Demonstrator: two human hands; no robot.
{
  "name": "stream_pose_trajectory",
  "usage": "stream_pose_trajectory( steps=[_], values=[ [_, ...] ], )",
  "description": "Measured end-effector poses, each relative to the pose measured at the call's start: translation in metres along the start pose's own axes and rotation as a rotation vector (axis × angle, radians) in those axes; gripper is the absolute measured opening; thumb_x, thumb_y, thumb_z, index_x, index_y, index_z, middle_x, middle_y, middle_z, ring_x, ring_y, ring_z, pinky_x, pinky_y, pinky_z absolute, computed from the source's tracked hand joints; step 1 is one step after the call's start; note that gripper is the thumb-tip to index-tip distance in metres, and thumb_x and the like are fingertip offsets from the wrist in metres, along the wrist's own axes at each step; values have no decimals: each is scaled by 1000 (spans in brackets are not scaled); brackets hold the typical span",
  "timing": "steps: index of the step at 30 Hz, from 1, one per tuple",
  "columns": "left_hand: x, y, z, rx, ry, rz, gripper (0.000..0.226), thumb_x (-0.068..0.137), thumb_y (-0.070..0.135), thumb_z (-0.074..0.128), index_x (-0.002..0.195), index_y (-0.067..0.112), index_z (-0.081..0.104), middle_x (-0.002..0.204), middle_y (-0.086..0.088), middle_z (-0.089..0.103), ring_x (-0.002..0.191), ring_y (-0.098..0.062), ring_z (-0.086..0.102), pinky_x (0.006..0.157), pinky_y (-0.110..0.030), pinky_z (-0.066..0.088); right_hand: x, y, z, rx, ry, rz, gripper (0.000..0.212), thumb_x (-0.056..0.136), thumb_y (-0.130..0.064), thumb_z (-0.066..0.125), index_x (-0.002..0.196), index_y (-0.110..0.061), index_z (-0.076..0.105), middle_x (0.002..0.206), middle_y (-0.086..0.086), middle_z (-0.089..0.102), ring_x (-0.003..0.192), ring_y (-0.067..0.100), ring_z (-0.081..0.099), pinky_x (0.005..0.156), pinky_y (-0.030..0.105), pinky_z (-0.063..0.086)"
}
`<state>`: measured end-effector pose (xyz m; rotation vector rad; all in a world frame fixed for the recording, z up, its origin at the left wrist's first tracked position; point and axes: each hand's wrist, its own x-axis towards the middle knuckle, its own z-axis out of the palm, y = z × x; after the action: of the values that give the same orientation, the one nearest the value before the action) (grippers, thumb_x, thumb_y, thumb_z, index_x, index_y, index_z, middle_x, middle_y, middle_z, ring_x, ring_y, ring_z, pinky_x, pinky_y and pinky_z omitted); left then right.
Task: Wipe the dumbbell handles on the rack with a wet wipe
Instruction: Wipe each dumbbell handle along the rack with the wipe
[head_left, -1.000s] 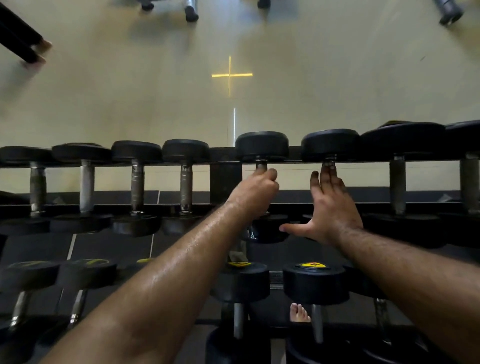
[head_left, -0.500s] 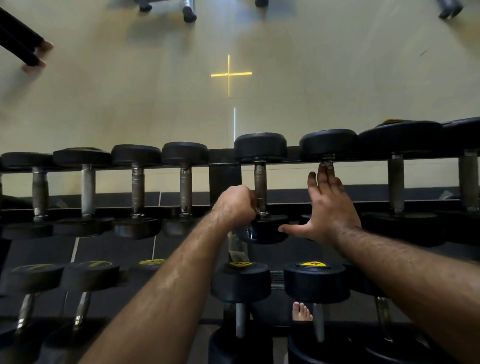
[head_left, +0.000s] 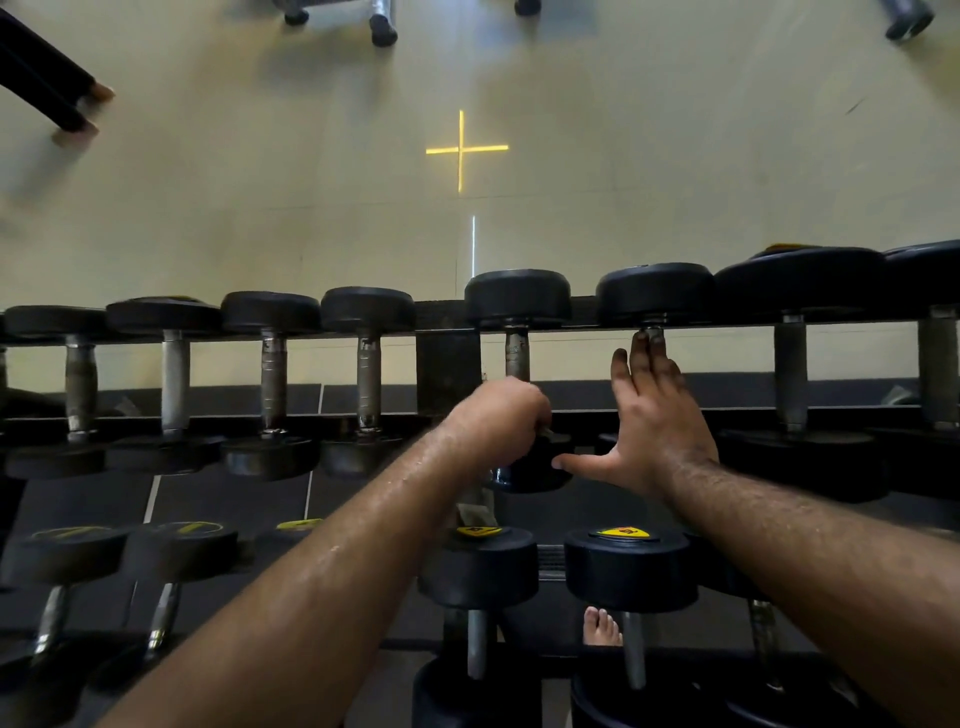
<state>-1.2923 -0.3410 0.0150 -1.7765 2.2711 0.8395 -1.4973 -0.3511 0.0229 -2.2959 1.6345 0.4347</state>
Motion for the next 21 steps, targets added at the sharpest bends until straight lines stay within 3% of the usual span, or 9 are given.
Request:
stream_pose_trajectory(
  steps=[2, 5, 6, 8, 13, 15, 17, 19, 21],
  values=[
    [2, -5, -14, -179, 43, -50, 13, 93, 21, 76, 102, 30, 80, 96, 10, 75, 90, -9, 71, 86, -30, 61, 0, 0, 0, -5, -1, -7, 164, 52, -116, 30, 170, -7, -3, 175, 20, -25, 162, 35, -25, 133, 48, -4],
    [14, -15, -18, -34, 533, 12, 14, 90, 11, 77, 97, 23, 82, 96, 7, 78, 89, -13, 70, 86, -32, 59, -1, 1, 0, -9, -7, -9, 163, 52, -115, 30, 170, -7, -4, 174, 20, -25, 161, 36, -26, 134, 50, -2],
    [17, -14, -15, 80, 606, 30, 14, 87, 9, 80, 94, 21, 81, 94, 5, 78, 88, -17, 69, 84, -34, 59, -1, 1, 0, -12, -8, -4, 163, 52, -116, 30, 170, -8, -4, 175, 20, -25, 161, 36, -26, 134, 51, -1],
    [21, -8, -3, 204, 532, 70, 18, 82, 5, 82, 93, 19, 81, 94, 2, 77, 91, -20, 67, 82, -36, 61, 0, 2, 0, -20, -5, 2, 164, 52, -116, 29, 170, -8, -4, 175, 20, -23, 162, 36, -25, 134, 51, 0],
    [8, 11, -6, -42, -92, -51, 17, 93, 20, 73, 108, 24, 78, 97, 4, 72, 91, -18, 69, 81, -34, 62, 2, 3, 2, -29, 8, -14, 163, 52, -116, 28, 170, -7, 1, 176, 21, -19, 162, 37, -22, 134, 52, 2],
    [7, 10, -19, -194, -136, -90, 14, 93, 20, 74, 106, 21, 79, 93, 5, 73, 88, -15, 70, 81, -34, 62, 1, 3, 3, -36, 13, -19, 163, 52, -116, 28, 171, -7, 3, 176, 21, -17, 162, 37, -22, 134, 53, 3],
    [9, 13, -29, -297, -42, -95, 14, 92, 19, 76, 105, 19, 80, 95, 4, 75, 89, -14, 71, 83, -32, 61, 1, 5, 4, -38, 21, -20, 164, 51, -117, 27, 170, -6, 4, 177, 21, -16, 162, 37, -22, 134, 53, 4],
    [13, 24, -26, -244, 17, -110, 19, 92, 16, 75, 110, 22, 80, 100, 4, 76, 93, -16, 71, 88, -33, 61, 2, 6, 5, -38, 29, -27, 164, 51, -117, 25, 170, -6, 5, 177, 21, -16, 162, 37, -23, 134, 53, 5],
    [13, 34, -14, -122, -90, -128, 24, 91, 17, 77, 114, 25, 79, 103, 2, 75, 94, -18, 70, 89, -37, 61, 4, 7, 7, -43, 46, -35, 165, 50, -118, 22, 170, -5, 9, 177, 23, -14, 162, 37, -24, 134, 55, 7]
  ],
)
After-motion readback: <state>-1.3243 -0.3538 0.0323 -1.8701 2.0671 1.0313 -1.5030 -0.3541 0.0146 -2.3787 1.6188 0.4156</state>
